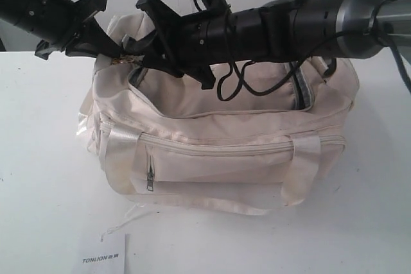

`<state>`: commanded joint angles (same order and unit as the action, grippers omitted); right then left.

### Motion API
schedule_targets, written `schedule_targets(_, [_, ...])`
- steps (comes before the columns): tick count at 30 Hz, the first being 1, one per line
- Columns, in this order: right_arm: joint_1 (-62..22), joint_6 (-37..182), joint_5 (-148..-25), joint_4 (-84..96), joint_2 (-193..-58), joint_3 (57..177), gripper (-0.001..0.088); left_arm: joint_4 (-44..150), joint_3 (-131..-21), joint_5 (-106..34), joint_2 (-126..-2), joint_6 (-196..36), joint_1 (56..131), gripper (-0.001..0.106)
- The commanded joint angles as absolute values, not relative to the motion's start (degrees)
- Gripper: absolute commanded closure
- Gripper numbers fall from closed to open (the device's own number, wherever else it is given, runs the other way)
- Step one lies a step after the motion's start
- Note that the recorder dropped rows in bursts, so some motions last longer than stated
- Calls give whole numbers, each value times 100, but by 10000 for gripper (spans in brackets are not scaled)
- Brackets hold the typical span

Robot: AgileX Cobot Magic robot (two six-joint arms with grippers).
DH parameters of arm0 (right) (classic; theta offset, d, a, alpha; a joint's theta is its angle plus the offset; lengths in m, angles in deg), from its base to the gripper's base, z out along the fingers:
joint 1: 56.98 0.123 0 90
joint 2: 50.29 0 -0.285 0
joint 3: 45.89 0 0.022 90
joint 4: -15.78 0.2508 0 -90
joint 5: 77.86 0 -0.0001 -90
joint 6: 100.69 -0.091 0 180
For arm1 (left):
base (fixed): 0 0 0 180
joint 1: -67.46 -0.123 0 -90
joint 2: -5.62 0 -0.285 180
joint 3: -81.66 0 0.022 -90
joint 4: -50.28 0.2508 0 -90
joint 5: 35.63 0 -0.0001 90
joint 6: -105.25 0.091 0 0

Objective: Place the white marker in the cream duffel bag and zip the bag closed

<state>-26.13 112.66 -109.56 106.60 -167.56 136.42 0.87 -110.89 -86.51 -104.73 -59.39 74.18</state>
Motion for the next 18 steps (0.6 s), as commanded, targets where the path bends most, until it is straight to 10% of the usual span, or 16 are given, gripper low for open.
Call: schedule_targets(18, [-2613, 12061, -10893, 11573, -16854, 13642, 602, 75, -11089, -8664, -10473, -5939, 7418, 1053])
